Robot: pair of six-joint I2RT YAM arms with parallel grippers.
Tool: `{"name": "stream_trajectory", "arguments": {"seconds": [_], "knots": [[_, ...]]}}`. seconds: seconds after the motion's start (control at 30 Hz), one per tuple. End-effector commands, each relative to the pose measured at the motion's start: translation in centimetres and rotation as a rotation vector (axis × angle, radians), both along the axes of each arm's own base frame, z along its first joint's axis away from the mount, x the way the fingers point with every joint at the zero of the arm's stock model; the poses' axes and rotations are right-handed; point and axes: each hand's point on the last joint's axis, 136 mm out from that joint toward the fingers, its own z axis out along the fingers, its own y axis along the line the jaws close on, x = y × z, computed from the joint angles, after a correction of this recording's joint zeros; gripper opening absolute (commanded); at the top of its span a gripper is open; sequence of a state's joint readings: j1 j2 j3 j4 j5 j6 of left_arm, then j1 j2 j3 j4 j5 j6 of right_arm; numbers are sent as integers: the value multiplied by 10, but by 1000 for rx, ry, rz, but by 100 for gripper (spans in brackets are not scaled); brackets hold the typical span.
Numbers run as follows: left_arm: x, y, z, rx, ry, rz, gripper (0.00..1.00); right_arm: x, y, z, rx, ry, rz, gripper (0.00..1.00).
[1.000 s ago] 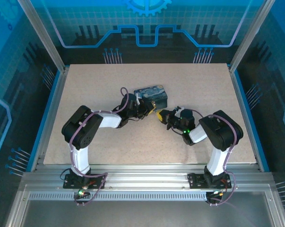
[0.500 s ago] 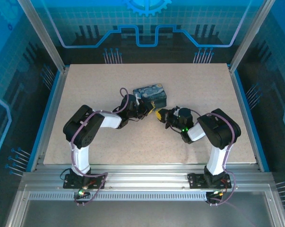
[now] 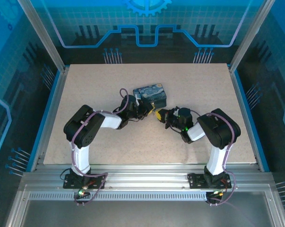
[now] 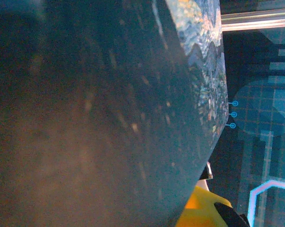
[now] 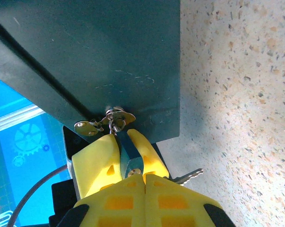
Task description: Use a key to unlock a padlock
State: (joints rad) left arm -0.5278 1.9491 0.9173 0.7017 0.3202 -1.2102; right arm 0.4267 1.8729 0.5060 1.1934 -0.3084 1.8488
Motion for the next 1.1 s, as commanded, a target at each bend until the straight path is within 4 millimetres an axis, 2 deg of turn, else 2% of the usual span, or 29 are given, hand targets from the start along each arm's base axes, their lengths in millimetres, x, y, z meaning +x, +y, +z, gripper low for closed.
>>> {"name": "stream_trajectory", "arguments": {"seconds": [0.0,0.4,0.6,0.77,1.0,1.07], "knots": [[-28,-31,19,-80,-19,-155,0,7,14,12,67,-22,13,0],[-24,-26,25,-69,-29,-147,0,3,14,6,31,-12,43,0],[-17,-12,25,-56,-35,-117,0,-4,8,4,-14,-17,72,12],[-12,-1,23,-50,-29,-99,0,-16,-4,-1,-75,-5,100,21],[-11,3,25,-26,-27,-96,0,-31,-23,-4,-161,-6,148,32],[-11,3,26,-23,-28,-97,0,-36,-28,-3,-196,-11,168,38]]}}
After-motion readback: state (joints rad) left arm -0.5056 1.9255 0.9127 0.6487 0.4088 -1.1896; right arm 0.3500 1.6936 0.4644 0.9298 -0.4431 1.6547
